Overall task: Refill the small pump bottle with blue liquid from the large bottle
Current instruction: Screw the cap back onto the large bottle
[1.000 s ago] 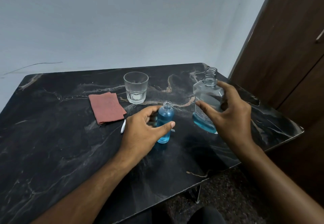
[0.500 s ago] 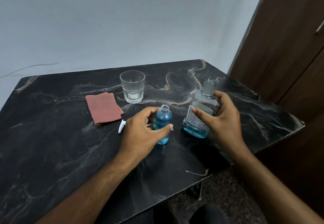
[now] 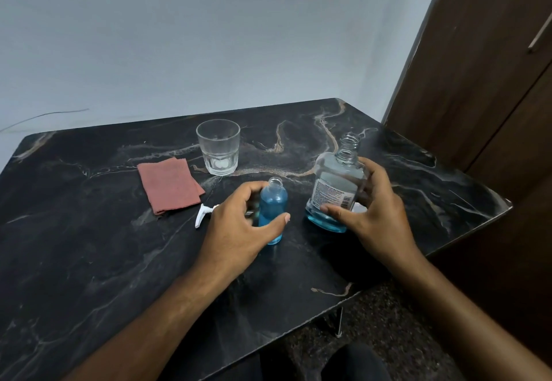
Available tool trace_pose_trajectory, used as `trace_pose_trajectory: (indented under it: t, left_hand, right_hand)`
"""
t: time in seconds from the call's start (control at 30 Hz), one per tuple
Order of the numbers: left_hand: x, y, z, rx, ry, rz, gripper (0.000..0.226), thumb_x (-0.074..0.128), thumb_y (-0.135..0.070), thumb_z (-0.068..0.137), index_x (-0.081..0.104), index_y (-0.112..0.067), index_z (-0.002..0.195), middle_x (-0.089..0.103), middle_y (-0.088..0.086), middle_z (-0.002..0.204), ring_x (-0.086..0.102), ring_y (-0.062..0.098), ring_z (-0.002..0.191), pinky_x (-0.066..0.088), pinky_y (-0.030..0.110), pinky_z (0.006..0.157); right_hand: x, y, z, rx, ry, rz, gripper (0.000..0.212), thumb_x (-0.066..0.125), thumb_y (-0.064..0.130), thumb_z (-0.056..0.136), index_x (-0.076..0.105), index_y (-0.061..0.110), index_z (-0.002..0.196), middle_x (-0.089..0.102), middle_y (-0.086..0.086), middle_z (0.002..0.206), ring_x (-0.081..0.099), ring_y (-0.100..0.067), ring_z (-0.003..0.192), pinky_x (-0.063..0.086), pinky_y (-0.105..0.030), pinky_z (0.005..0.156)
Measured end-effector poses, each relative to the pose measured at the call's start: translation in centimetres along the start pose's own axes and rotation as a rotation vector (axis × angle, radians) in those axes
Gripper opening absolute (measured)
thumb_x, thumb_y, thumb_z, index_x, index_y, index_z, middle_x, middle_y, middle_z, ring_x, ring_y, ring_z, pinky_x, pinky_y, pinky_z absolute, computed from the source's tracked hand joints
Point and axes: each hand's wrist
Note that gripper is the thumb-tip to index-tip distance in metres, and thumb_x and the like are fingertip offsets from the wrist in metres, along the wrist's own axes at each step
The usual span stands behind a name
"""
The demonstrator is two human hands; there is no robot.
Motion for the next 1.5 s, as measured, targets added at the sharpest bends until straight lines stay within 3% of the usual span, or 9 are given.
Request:
trace_pose_trajectory:
  t: [0.1, 0.27, 0.53, 0.73, 0.87, 1.03, 1.17, 1.33, 1.5]
  left_hand:
    - [0.0, 0.1, -0.1, 0.020, 0.006, 0.003, 0.065, 0.091, -0.034, 0.070, 0.060, -0.039, 0.128, 0.070, -0.019, 0.120, 0.066, -0.001, 0.115, 0.058, 0.033, 0.100]
    - [-0.7, -1.1, -0.5, 0.151, -0.100, -0.039, 0.071, 0.082, -0.053, 0.073, 0.055, -0.036, 0.136, 0.062, -0.017, 0.136, 0.058, 0.001, 0.130, 0.048, 0.031, 0.110]
    - [0.9, -5.5, -1.5, 0.367, -0.155, 0.387, 0.064, 0.073, -0.048, 0.083, 0.057, -0.023, 0.140, 0.053, -0.016, 0.135, 0.050, 0.000, 0.127, 0.033, 0.009, 0.110]
    - [3.2, -8.8, 0.0, 0.337, -0.162, 0.507, 0.074, 0.067, -0.057, 0.081, 0.056, -0.017, 0.143, 0.059, -0.002, 0.140, 0.044, 0.009, 0.136, 0.028, 0.022, 0.114]
    - [4.7, -10.1, 1.4, 0.335, -0.174, 0.720, 0.083, 0.060, -0.071, 0.076, 0.067, -0.011, 0.132, 0.068, 0.005, 0.131, 0.050, 0.021, 0.136, 0.030, 0.040, 0.122]
    - [6.0, -10.1, 2.5, 0.315, -0.157, 0.845, 0.089, 0.058, -0.081, 0.073, 0.070, -0.011, 0.128, 0.073, 0.002, 0.123, 0.053, 0.019, 0.135, 0.015, 0.044, 0.128]
    - [6.6, -10.0, 2.6, 0.299, -0.153, 0.849, 0.085, 0.062, -0.081, 0.072, 0.072, -0.012, 0.121, 0.074, 0.002, 0.119, 0.055, 0.020, 0.132, 0.014, 0.047, 0.129]
    - [6.8, -9.7, 2.9, 0.298, -0.166, 0.774, 0.081, 0.069, -0.078, 0.071, 0.074, -0.011, 0.115, 0.074, 0.003, 0.114, 0.059, 0.020, 0.126, 0.014, 0.045, 0.129]
    - [6.8, -9.5, 3.2, 0.305, -0.148, 0.763, 0.088, 0.058, -0.083, 0.069, 0.073, -0.010, 0.116, 0.072, 0.003, 0.117, 0.058, 0.020, 0.127, 0.013, 0.045, 0.129]
  right_hand:
    - [-1.6, -0.4, -0.7, -0.031, 0.059, -0.095, 0.099, 0.092, 0.017, 0.068, 0.034, 0.037, 0.146, 0.056, 0.011, 0.134, 0.061, -0.005, 0.117, 0.050, -0.022, 0.095]
    - [-4.2, -1.4, -0.6, -0.170, -0.120, -0.290, 0.061, 0.076, -0.003, 0.075, 0.059, 0.021, 0.129, 0.061, 0.004, 0.115, 0.060, -0.010, 0.107, 0.051, -0.026, 0.085]
    - [-4.5, -4.1, 2.2, 0.189, 0.165, -0.527, 0.064, 0.088, 0.044, 0.069, 0.068, 0.012, 0.120, 0.064, -0.007, 0.111, 0.057, -0.019, 0.102, 0.046, -0.029, 0.088]
    - [-4.2, -3.9, 2.6, 0.196, 0.087, -0.330, 0.033, 0.089, 0.030, 0.071, 0.075, 0.016, 0.097, 0.073, 0.005, 0.085, 0.067, -0.011, 0.079, 0.052, -0.025, 0.069]
    - [-5.5, -1.4, 3.3, 0.169, 0.077, 0.086, 0.043, 0.085, 0.004, 0.075, 0.073, 0.005, 0.116, 0.079, 0.001, 0.087, 0.072, -0.010, 0.075, 0.059, -0.022, 0.065]
    - [-8.3, 3.7, 5.1, -0.017, 0.119, -0.040, 0.084, 0.087, 0.013, 0.072, 0.048, 0.020, 0.146, 0.077, 0.002, 0.095, 0.074, -0.010, 0.084, 0.060, -0.026, 0.075]
    - [-9.7, 6.9, 6.4, -0.146, 0.120, -0.239, 0.050, 0.088, 0.022, 0.073, 0.070, 0.018, 0.120, 0.071, 0.007, 0.083, 0.069, -0.002, 0.069, 0.060, -0.030, 0.067]
    - [-9.8, 9.0, 7.1, -0.317, 0.360, -0.604, 0.050, 0.062, 0.026, 0.097, 0.052, 0.034, 0.144, 0.056, -0.002, 0.109, 0.058, -0.012, 0.091, 0.050, -0.029, 0.082]
    - [-9.7, 10.6, 7.9, -0.350, 0.411, -0.651, 0.043, 0.066, 0.022, 0.095, 0.058, 0.025, 0.138, 0.061, 0.002, 0.116, 0.060, -0.014, 0.096, 0.051, -0.036, 0.089]
Point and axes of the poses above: each hand's wrist, its own z-axis towards the middle knuckle, its own x-axis out of the palm, y = z × x
